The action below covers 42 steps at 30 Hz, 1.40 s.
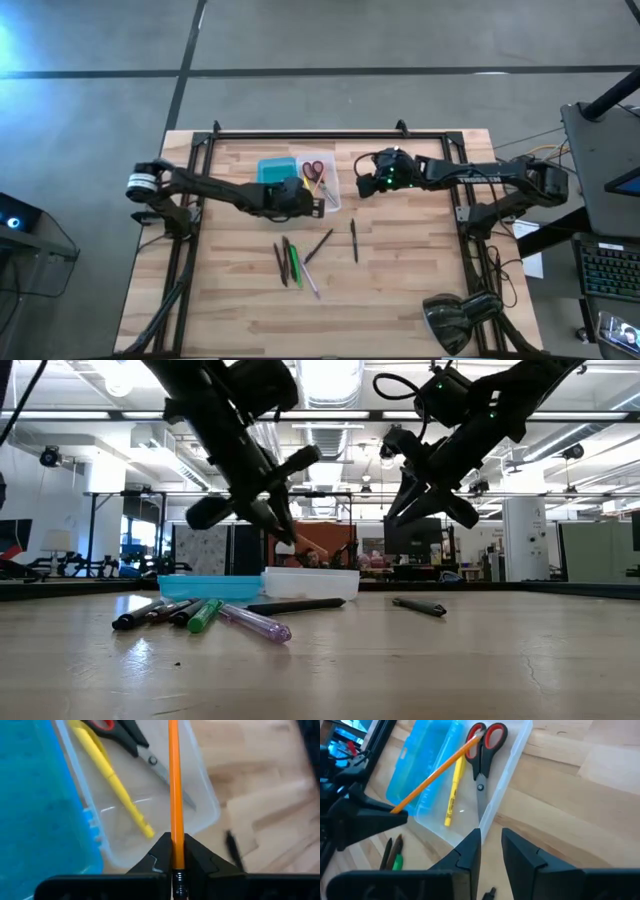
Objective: Pick & place school supplies into a supply box
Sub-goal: Put the orange pencil into the pencil box, then put the black pen into the pencil box
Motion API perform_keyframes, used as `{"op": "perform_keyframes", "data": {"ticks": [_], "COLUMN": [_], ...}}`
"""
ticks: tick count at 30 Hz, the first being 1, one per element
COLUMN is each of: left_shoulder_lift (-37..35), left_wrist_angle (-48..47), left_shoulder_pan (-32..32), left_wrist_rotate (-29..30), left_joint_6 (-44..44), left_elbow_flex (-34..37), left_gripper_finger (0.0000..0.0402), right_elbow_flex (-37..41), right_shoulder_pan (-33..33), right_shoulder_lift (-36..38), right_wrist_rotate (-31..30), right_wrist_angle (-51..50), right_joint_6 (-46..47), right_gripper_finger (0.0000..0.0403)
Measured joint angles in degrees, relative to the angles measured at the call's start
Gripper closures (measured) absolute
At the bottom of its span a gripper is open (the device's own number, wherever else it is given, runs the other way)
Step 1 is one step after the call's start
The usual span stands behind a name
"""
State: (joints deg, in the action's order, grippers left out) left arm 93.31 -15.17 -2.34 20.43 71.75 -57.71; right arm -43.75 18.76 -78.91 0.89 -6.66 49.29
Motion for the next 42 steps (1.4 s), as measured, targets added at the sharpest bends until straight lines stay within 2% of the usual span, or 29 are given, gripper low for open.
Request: {"op": "perform_keyframes", "data": {"ticks": [10, 19, 24, 32, 38, 42], "left_shoulder_lift": [3.6, 4.7, 4.8, 3.9, -0.4, -3.6], "left_wrist_angle": [1.2, 2.1, 2.1, 2.1, 0.3, -2.5], "left_shoulder_pan": [-4.5, -5.1, -5.2, -5.7, -3.4, -1.2], "left_wrist_rotate": [-4.7, -4.3, -2.1, -3.0, -4.0, -2.1], "left_joint_6": [0.4, 0.1, -1.9, -7.4, -16.2, -21.5], "left_elbow_flex": [0.0, 0.0, 0.0, 0.0, 0.0, 0.0], "left_gripper_finger": [0.0394, 0.0369, 0.0364, 0.0362, 0.0362, 0.0362], "right_elbow_flex": [0.0, 0.0, 0.0, -0.1, -0.1, -0.1], "right_shoulder_pan": [0.0, 0.0, 0.0, 0.0, -0.3, -3.3], "right_shoulder_lift": [0.0, 0.0, 0.0, 0.0, 0.0, 0.0], "right_wrist_rotate": [-0.1, -1.1, -1.4, -0.9, 4.9, 5.4], "right_wrist_angle": [0.0, -0.1, -0.1, -1.0, -8.0, -12.2], "right_joint_6": [-0.5, -1.5, -1.5, -2.8, -2.9, -1.1], "right_gripper_finger": [0.0330, 0.0327, 0.0329, 0.0323, 0.0318, 0.0302]}}
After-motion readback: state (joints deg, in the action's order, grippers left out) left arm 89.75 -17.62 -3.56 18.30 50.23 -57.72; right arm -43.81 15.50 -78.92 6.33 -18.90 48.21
